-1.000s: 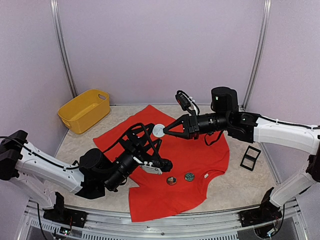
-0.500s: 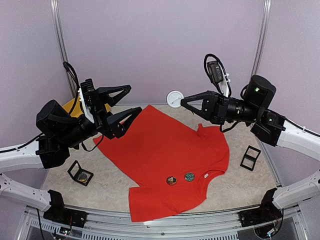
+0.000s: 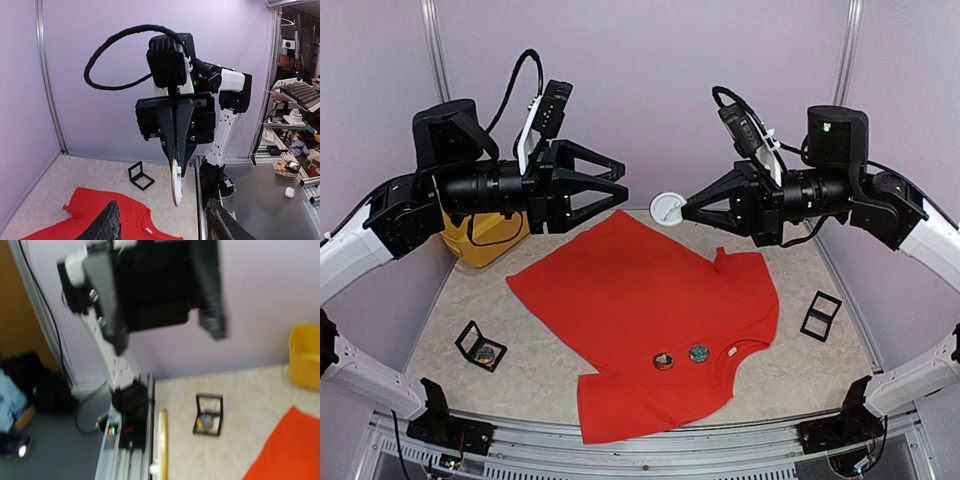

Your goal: Pin the brooch onto the clothing

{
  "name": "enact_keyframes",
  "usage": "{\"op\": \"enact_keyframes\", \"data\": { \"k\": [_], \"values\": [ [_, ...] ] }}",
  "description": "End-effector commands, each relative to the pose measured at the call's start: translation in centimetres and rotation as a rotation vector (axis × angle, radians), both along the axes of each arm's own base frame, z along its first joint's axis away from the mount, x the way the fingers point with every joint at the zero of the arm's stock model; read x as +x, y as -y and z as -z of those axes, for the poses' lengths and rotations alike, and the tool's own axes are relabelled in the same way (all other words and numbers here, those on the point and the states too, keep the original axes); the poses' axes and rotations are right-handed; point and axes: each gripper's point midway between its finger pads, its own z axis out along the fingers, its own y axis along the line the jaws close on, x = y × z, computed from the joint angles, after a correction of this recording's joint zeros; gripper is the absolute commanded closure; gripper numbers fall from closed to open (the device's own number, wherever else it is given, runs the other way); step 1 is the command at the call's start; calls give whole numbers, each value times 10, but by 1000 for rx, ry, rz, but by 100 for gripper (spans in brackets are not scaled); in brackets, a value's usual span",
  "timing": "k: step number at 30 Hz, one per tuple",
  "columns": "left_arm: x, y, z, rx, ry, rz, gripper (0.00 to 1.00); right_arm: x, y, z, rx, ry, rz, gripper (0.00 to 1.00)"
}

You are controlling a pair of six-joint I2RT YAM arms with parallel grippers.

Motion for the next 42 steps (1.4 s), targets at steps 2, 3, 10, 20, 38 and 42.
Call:
{"op": "enact_keyframes", "data": {
  "k": [2, 3, 10, 20, 38, 42],
  "values": [
    [8, 8, 55, 245, -176, 4, 46, -1, -8, 46, -259, -7, 11, 100],
    [7, 10, 56, 249, -180, 12, 46, -1, -11, 49, -284, -7, 6, 100],
    [-1, 11, 72, 281, -157, 71, 63, -7, -27, 47, -304, 27, -24, 100],
    [-3, 6, 79, 301, -156, 89, 77, -11, -28, 32, -251, 60, -36, 100],
    [-3, 17, 92, 327, -195, 132, 96, -9, -28, 30, -243, 76, -20, 100],
    [-2, 18, 90, 311, -182, 128, 100, -9, -28, 31, -244, 75, -16, 100]
  ]
}}
